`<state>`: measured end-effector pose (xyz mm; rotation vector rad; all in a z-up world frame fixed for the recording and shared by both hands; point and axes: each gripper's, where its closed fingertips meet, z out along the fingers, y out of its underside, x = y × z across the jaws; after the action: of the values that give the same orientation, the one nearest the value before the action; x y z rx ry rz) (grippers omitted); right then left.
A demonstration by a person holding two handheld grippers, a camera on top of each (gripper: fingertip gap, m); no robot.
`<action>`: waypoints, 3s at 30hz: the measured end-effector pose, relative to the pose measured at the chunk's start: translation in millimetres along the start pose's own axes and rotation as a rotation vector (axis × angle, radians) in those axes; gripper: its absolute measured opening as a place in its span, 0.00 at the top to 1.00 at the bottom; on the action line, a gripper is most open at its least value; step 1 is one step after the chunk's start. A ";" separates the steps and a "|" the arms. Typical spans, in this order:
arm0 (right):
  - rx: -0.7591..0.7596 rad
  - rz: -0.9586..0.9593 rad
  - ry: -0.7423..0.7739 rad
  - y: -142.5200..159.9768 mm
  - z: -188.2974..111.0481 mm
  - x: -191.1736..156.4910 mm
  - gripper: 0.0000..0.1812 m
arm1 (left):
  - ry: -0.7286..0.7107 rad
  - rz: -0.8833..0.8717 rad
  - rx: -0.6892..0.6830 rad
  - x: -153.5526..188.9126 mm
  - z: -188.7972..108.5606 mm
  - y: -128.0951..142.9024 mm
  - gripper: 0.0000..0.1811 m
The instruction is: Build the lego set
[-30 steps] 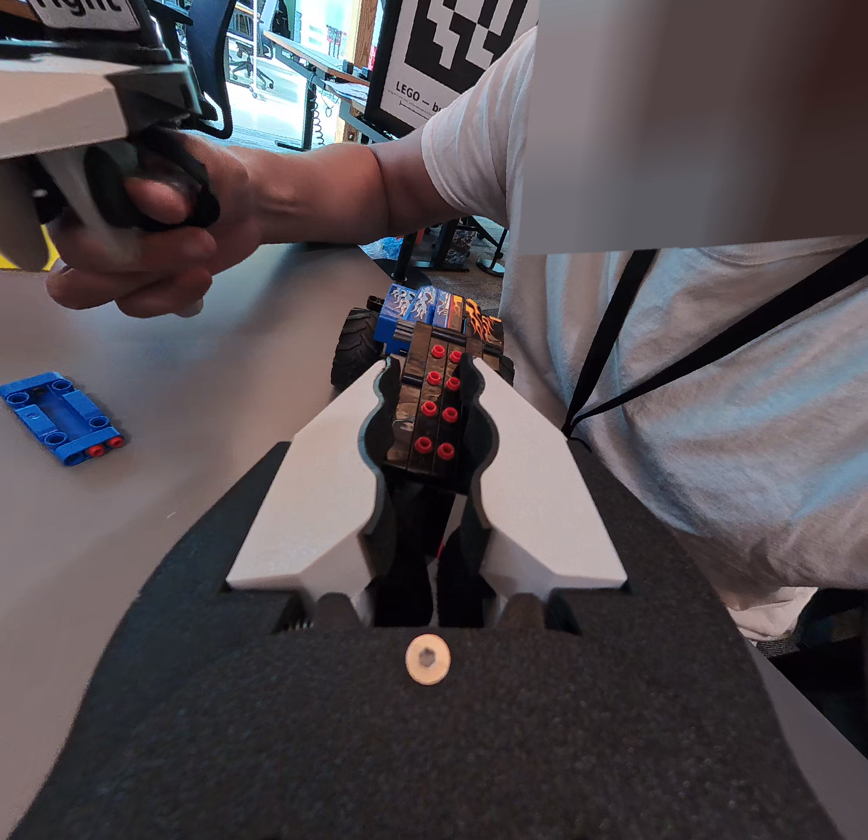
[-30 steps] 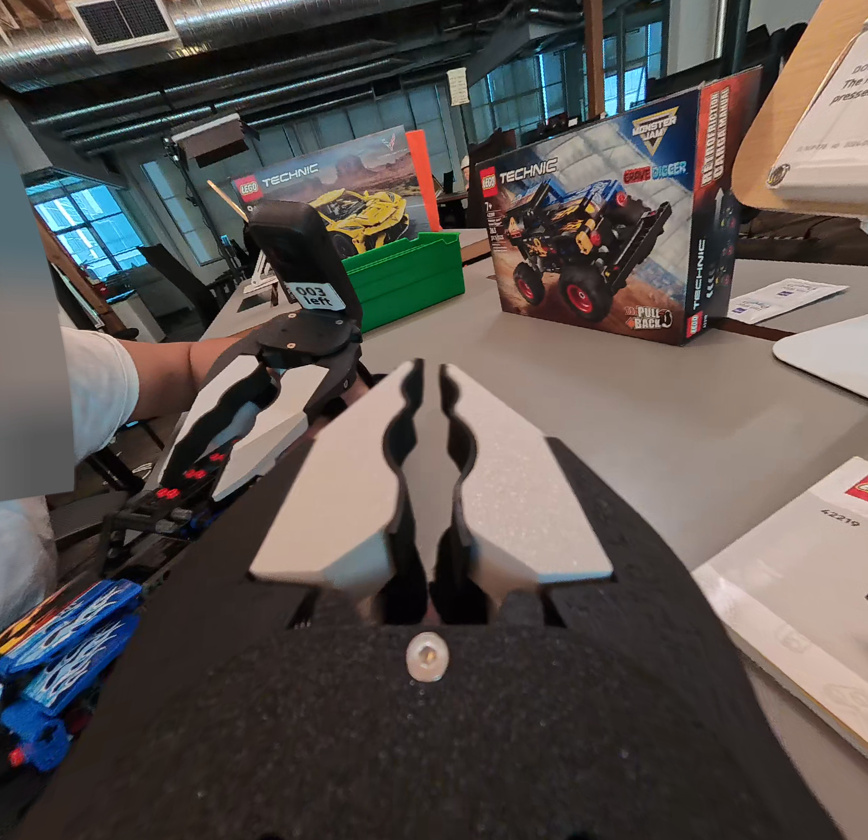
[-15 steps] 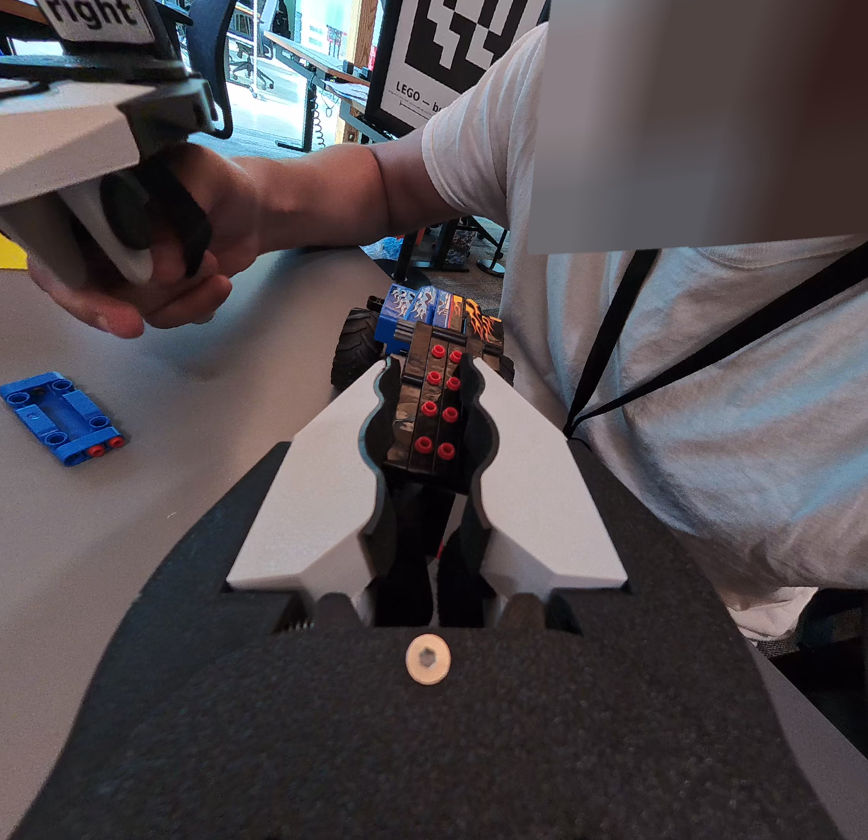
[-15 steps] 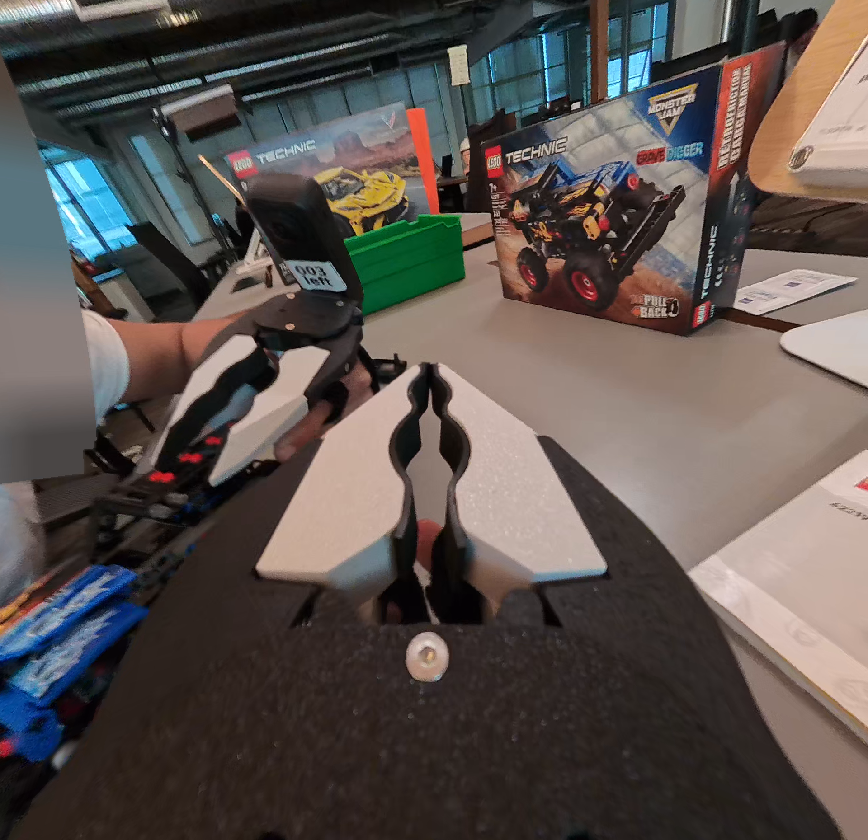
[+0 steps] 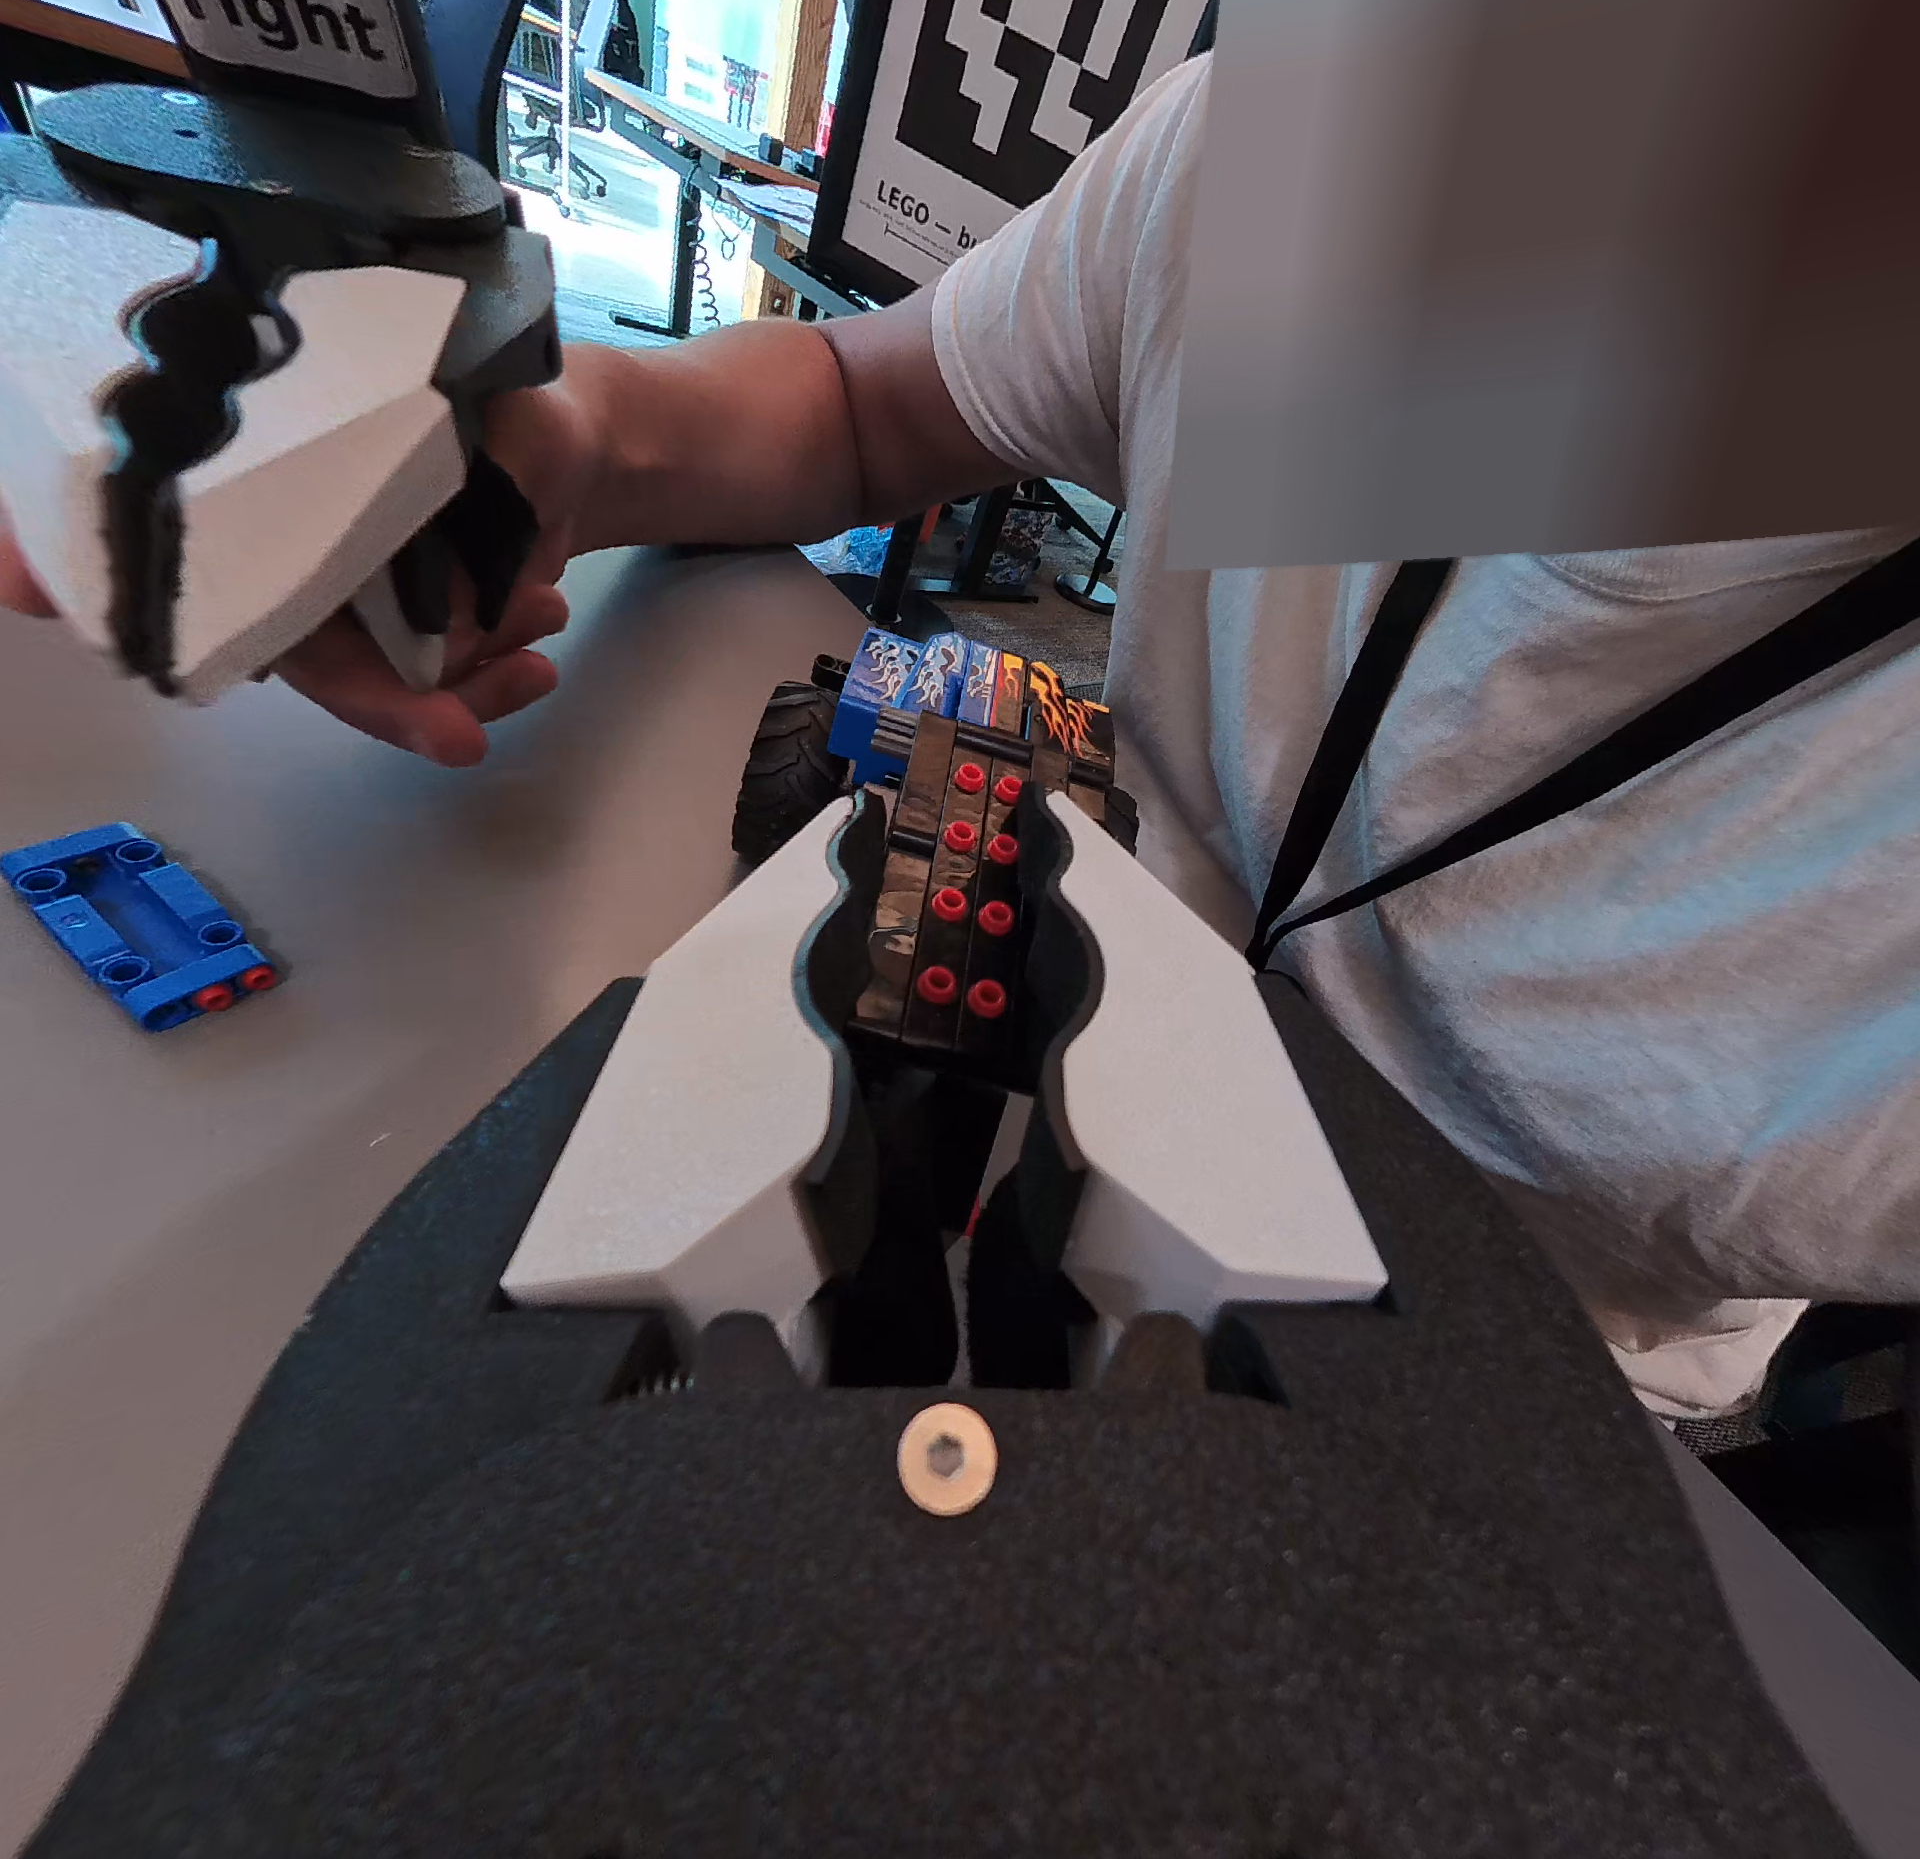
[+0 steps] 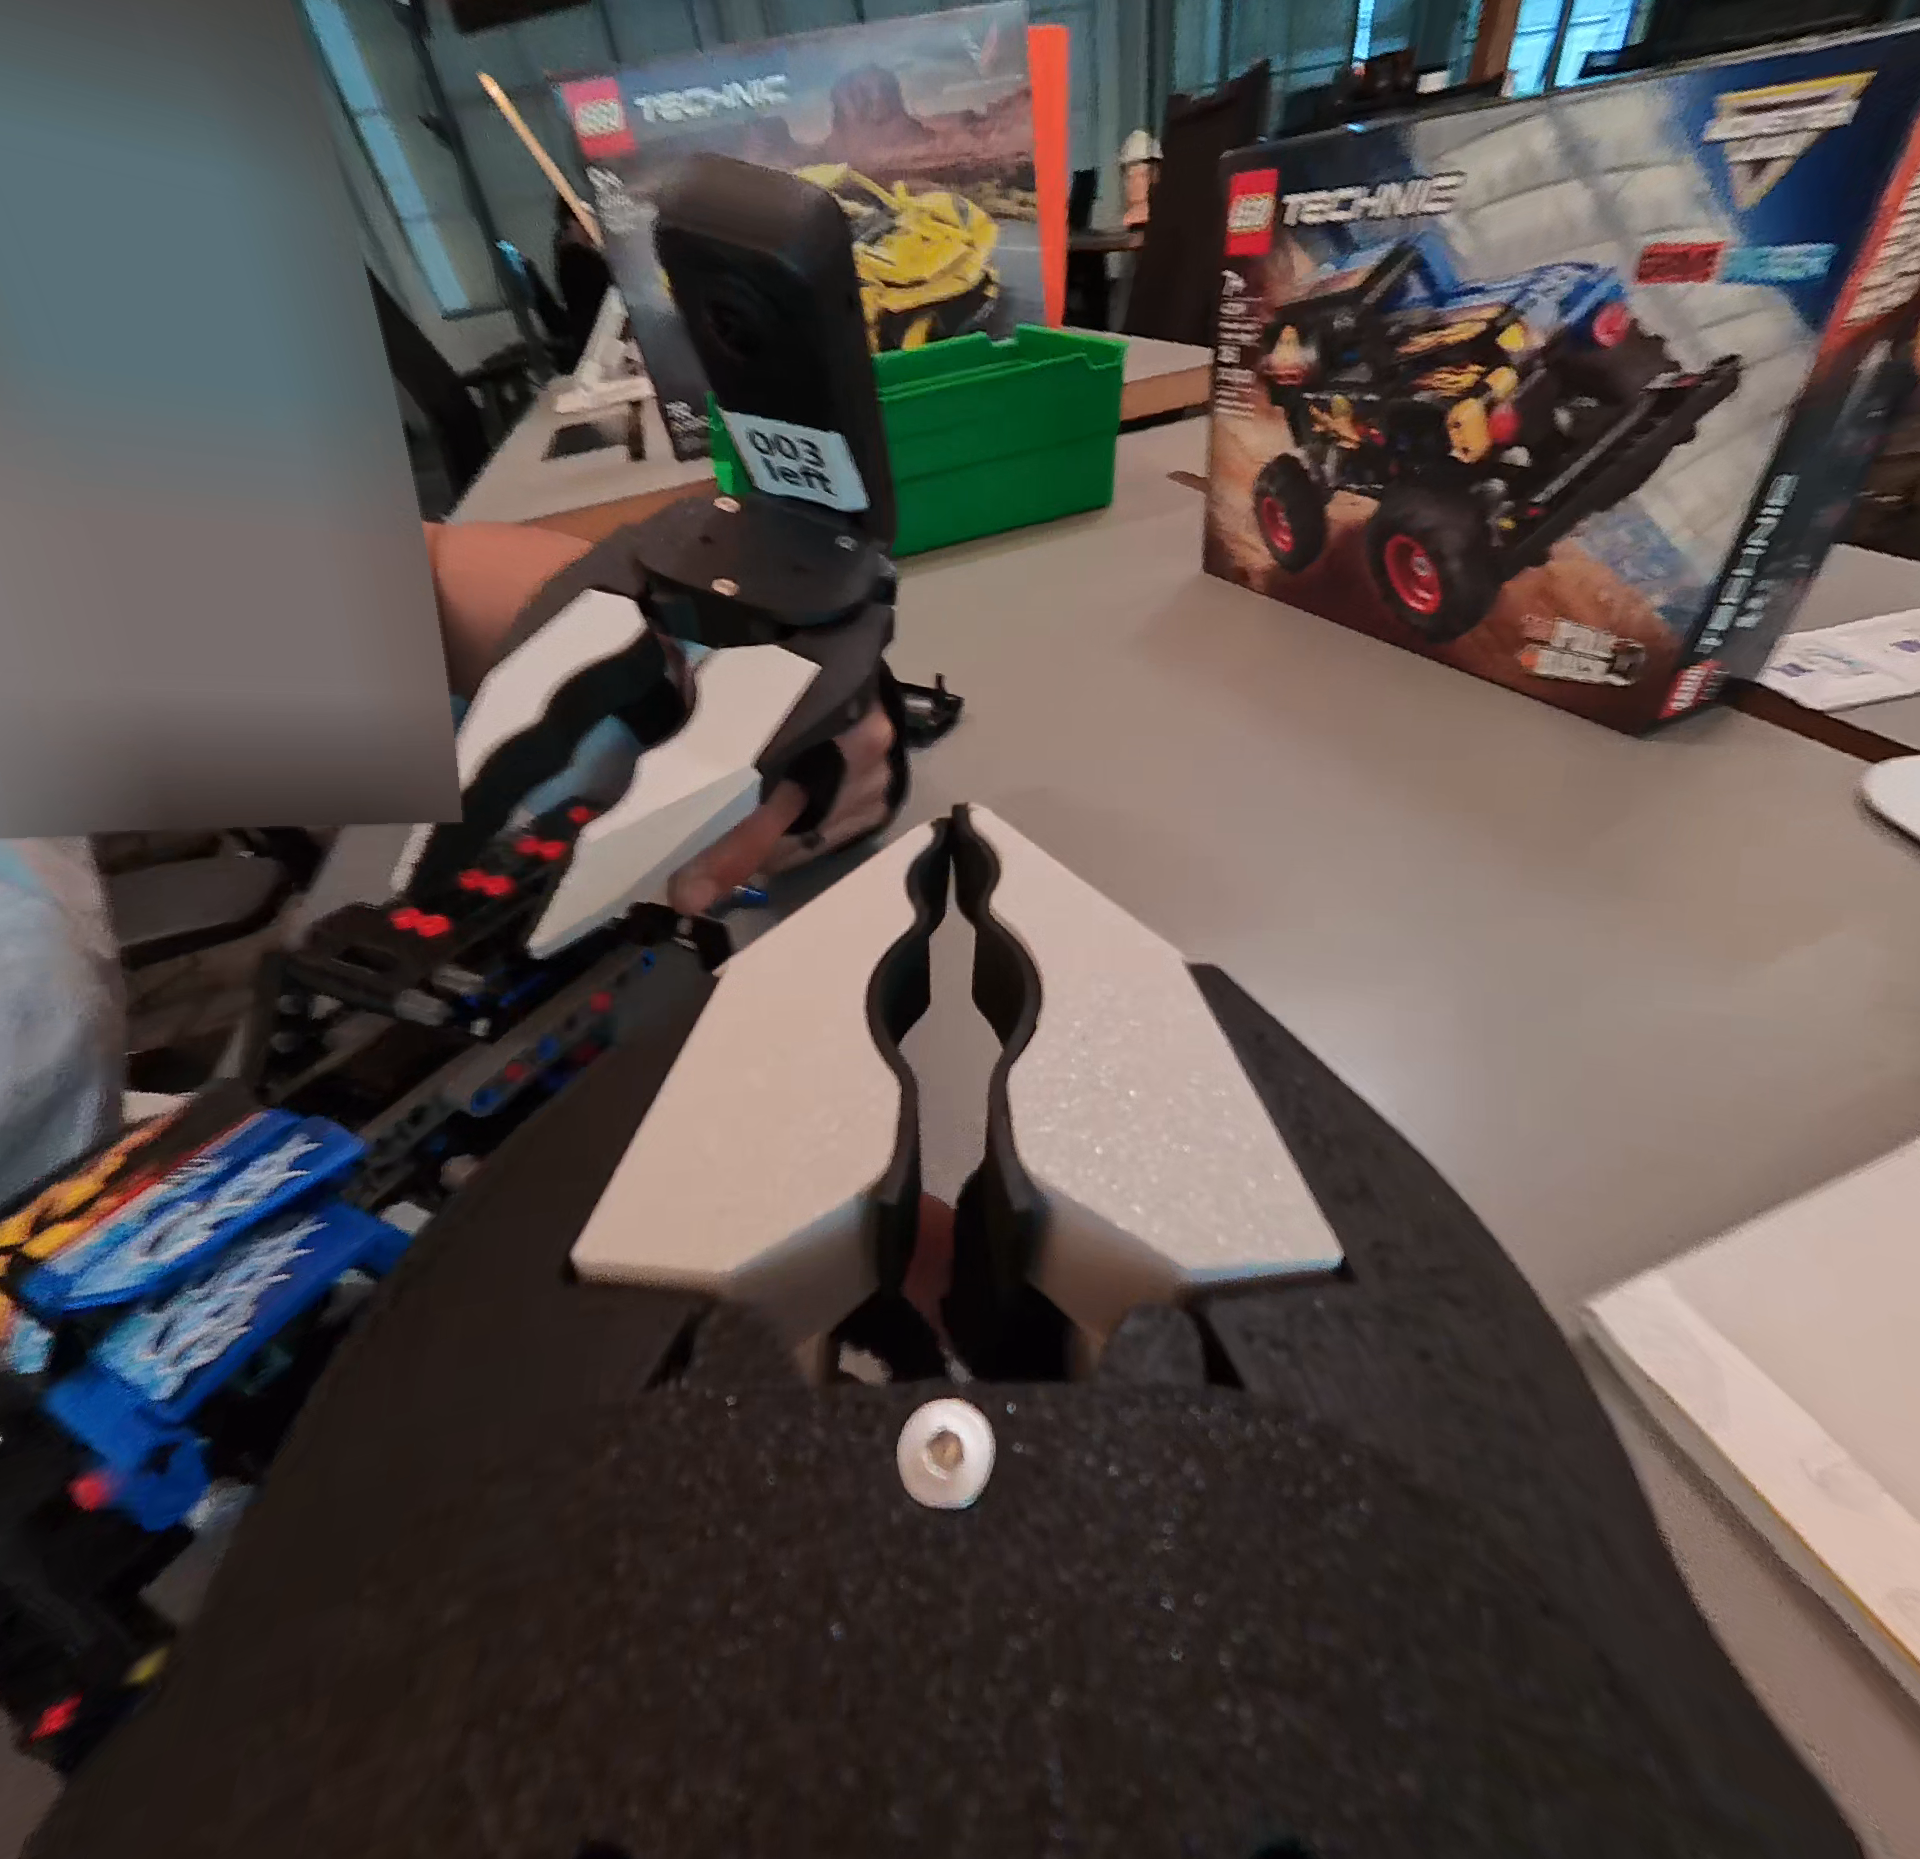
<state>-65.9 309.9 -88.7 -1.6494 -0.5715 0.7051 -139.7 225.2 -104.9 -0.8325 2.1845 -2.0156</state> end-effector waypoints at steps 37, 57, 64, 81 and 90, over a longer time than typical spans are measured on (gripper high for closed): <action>-0.261 0.034 -0.640 35.8 -20.5 -104.3 0.98 | 0.000 0.012 -0.004 1.1 0.6 0.7 0.86; -0.244 0.260 -0.679 25.2 -24.8 -89.5 0.86 | -0.001 0.004 -0.001 0.9 0.2 0.7 0.86; -0.463 0.216 -0.483 57.7 -28.3 -59.8 0.55 | -0.006 0.002 -0.005 1.7 -2.2 0.9 0.86; -0.064 0.104 0.094 5.0 -77.1 -127.0 0.51 | -0.274 0.188 -0.124 13.6 -22.6 -20.5 0.76; -0.117 -0.041 0.426 53.7 -65.3 -151.0 0.73 | -0.279 0.189 -0.296 -0.2 5.8 17.6 0.57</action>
<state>-124.7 148.9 -112.3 -1.8243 -0.3423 0.2774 -143.3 220.0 -122.3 -0.8372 2.3234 -1.4184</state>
